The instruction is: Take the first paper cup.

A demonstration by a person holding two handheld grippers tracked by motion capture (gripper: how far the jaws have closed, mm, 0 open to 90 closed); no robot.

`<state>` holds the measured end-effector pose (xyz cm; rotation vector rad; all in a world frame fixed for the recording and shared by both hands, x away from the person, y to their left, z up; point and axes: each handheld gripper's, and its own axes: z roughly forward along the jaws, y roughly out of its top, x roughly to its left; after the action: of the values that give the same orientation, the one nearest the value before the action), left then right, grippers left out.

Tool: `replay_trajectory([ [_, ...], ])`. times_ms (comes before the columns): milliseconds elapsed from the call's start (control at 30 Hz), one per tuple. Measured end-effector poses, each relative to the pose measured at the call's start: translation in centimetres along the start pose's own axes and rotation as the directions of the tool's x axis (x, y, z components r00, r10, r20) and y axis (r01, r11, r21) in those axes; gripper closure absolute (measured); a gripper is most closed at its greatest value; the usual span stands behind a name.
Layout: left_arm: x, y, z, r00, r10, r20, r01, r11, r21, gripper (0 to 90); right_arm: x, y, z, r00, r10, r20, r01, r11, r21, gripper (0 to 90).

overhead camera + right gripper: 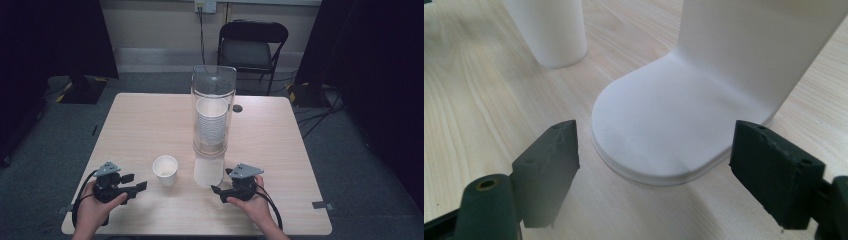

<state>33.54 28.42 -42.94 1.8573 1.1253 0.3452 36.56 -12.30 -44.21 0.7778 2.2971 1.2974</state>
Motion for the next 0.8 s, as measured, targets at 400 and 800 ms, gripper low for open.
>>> replay_trajectory([
  [400, 0.9, -2.3, 2.7, 0.9920, 0.126, 0.005, -0.126, 0.9917, 0.025, 21.1, -0.7, -0.1, 0.4, 0.9992, 0.041, 0.005, -0.041, 0.999, 0.022, 14.3],
  [800, -0.1, -2.6, 4.3, 0.9716, 0.237, 0.004, -0.237, 0.9701, 0.054, 15.5, -1.1, 0.1, 0.5, 0.9975, 0.069, 0.015, -0.070, 0.997, 0.017, 14.4],
])
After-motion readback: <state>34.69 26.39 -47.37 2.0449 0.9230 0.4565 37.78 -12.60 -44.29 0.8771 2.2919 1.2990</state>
